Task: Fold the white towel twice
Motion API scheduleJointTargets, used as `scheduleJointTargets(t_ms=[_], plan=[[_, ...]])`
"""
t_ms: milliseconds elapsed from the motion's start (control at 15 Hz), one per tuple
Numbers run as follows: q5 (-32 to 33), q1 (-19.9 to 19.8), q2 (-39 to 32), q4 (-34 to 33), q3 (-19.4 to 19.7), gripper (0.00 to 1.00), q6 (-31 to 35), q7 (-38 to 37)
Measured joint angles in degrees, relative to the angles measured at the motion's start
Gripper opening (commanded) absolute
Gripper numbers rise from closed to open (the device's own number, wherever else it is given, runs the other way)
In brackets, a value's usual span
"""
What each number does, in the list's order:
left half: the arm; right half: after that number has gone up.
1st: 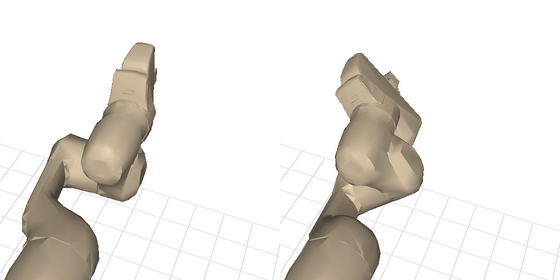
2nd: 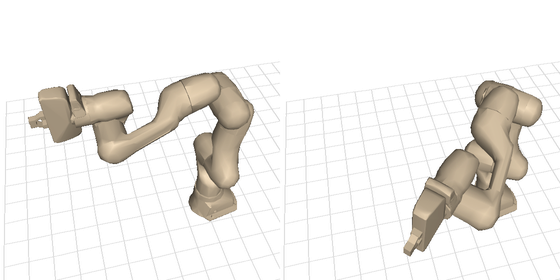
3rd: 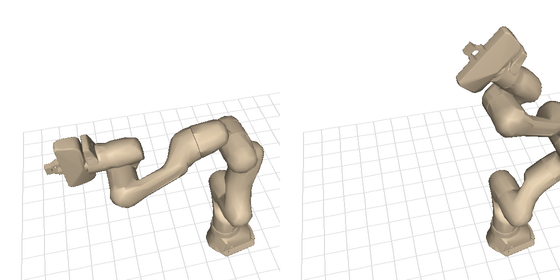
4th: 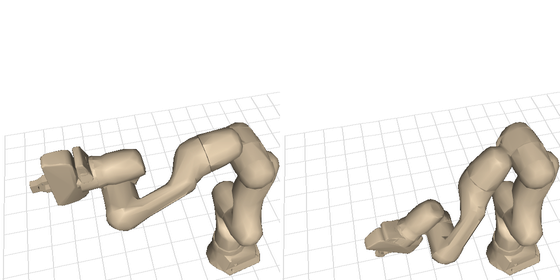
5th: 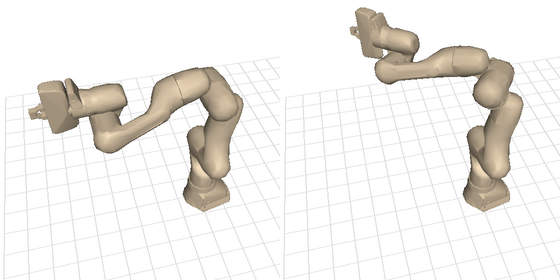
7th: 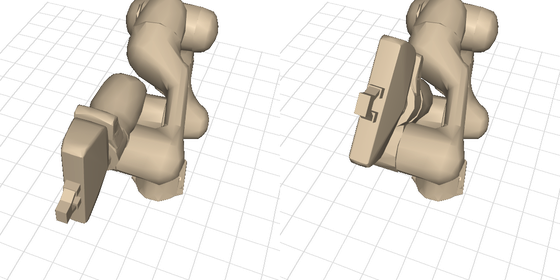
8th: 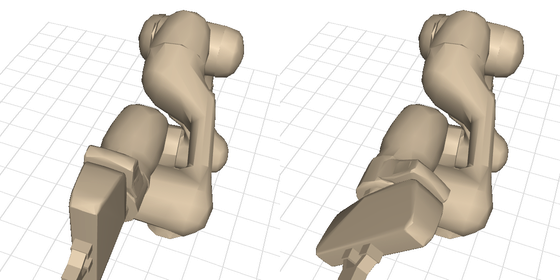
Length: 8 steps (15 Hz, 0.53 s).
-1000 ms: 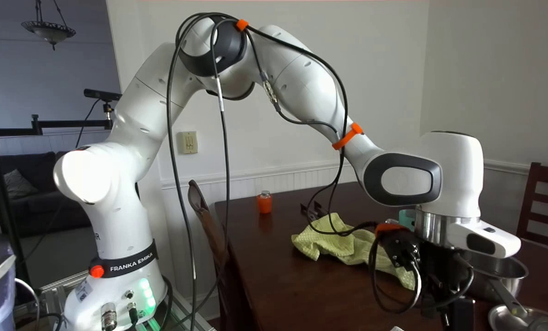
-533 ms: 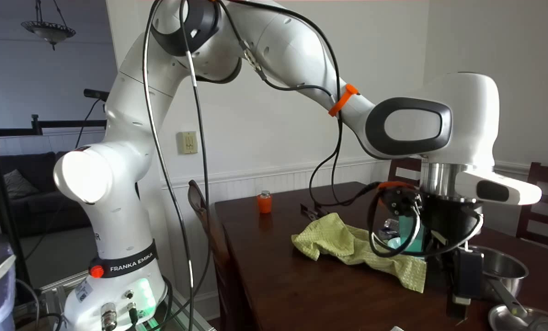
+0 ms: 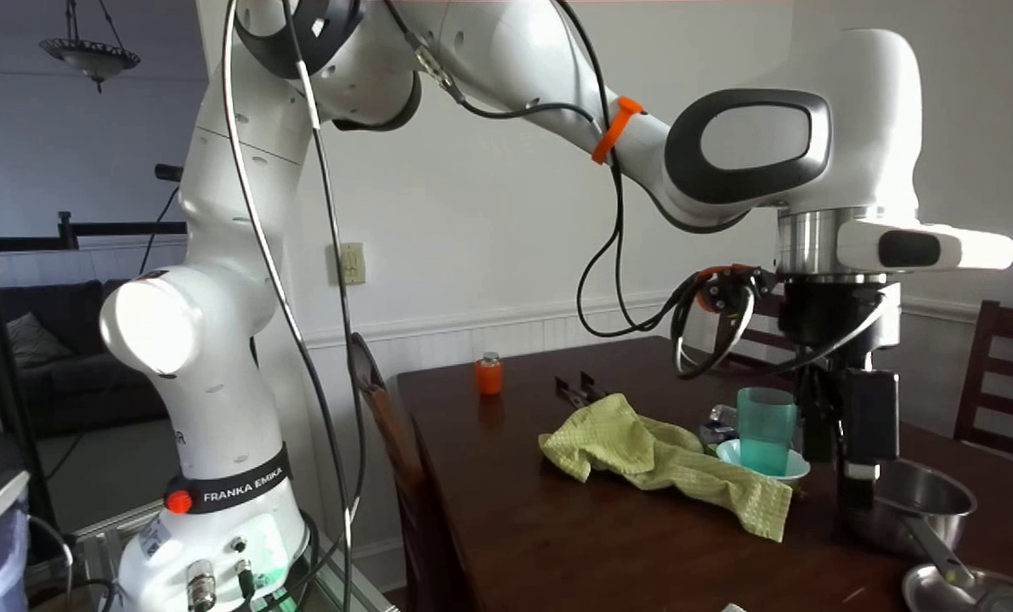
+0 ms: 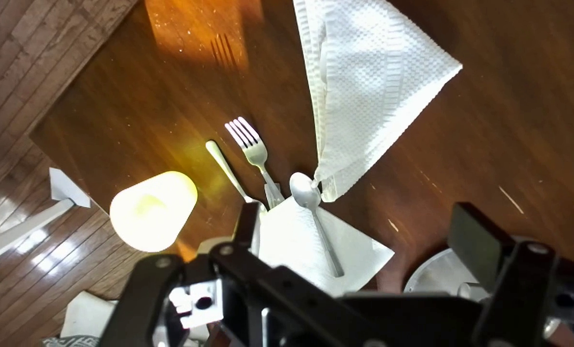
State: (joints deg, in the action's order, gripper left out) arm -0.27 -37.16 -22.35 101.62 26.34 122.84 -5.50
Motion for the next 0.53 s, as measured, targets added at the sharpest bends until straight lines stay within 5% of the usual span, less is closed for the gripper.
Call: scheduleJointTargets(t_ms=[533], plan=[[0.4, 0.2, 0.5, 0.1, 0.1, 1.0, -0.1, -0.8]])
